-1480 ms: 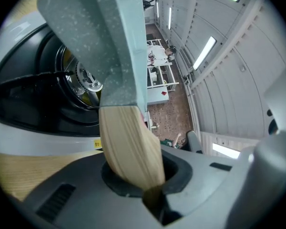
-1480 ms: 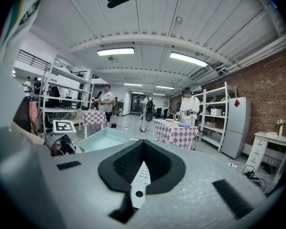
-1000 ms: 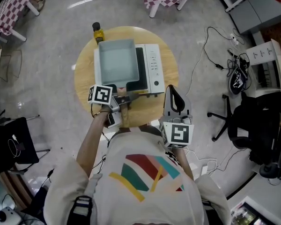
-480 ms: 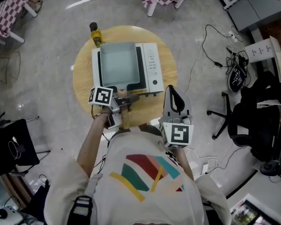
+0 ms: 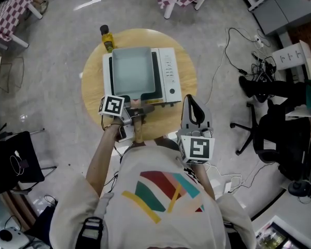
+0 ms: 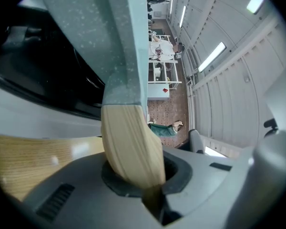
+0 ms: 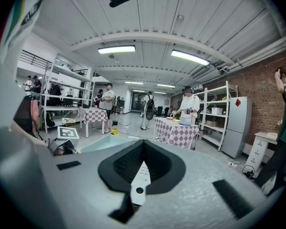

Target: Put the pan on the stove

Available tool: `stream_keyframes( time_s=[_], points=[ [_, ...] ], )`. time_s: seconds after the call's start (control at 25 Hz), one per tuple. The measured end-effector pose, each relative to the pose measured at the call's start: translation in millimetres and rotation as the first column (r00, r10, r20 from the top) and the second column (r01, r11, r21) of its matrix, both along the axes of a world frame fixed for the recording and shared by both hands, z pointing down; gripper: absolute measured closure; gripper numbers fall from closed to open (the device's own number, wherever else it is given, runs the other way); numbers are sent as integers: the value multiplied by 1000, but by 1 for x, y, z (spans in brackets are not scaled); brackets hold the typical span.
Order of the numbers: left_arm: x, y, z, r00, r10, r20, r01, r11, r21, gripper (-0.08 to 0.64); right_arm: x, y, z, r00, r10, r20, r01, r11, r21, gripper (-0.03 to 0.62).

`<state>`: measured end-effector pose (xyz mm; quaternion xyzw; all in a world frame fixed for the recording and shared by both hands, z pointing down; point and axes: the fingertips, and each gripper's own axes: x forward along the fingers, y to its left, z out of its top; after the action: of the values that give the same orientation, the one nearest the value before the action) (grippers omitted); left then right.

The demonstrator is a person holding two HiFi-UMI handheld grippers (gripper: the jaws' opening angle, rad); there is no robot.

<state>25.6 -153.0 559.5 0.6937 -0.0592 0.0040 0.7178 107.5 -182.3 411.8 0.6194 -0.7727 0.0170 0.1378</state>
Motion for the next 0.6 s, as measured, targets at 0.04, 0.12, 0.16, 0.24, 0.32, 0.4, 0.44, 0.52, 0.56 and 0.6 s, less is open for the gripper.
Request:
stream_keyframes(
  time_s=[0.04, 0.12, 0.16, 0.24, 0.32, 0.4, 0.44, 0.52, 0.56, 0.6],
  points=[
    [0, 1, -1, 1000, -1, -4, 1, 1000, -8, 551, 0, 0, 0, 1000, -1, 0, 1, 1000, 0, 594],
    [1, 1, -2, 1000, 0, -13, -1, 1000, -19, 551, 0, 0, 1, 1000, -2, 0, 2, 1000, -1, 594],
    [1, 1, -3, 1000, 2, -20, -2, 1000, -24, 551, 0, 0, 1, 1000, -3, 1, 3, 1000, -2, 594],
    [1, 1, -6, 999, 0, -39, -2, 999, -41, 551, 0, 0, 1, 1000, -4, 2, 4, 1000, -3, 594],
    [1, 2, -8, 999, -10, -53, 6, 998, -62, 551, -2, 1, 1, 1000, -7, 3, 7, 1000, -4, 594],
    [-1, 2, -4, 998, -20, -56, 17, 998, -67, 551, -4, 1, 1, 1000, -12, 3, 12, 1000, -6, 594],
    [-2, 2, -3, 998, -25, -57, 21, 997, -68, 549, -4, 1, 2, 1000, -13, 3, 13, 1000, -7, 594],
    [-1, 1, -5, 998, -30, -59, 27, 997, -67, 537, -5, 2, 3, 1000, -16, 3, 16, 1000, -9, 594],
    [-1, 0, -5, 998, -31, -62, 27, 997, -67, 498, -6, 2, 3, 1000, -16, 4, 16, 1000, -10, 594],
    [-1, 0, -5, 997, -31, -67, 26, 997, -73, 470, -6, 2, 3, 1000, -16, 4, 16, 1000, -12, 594]
  ],
)
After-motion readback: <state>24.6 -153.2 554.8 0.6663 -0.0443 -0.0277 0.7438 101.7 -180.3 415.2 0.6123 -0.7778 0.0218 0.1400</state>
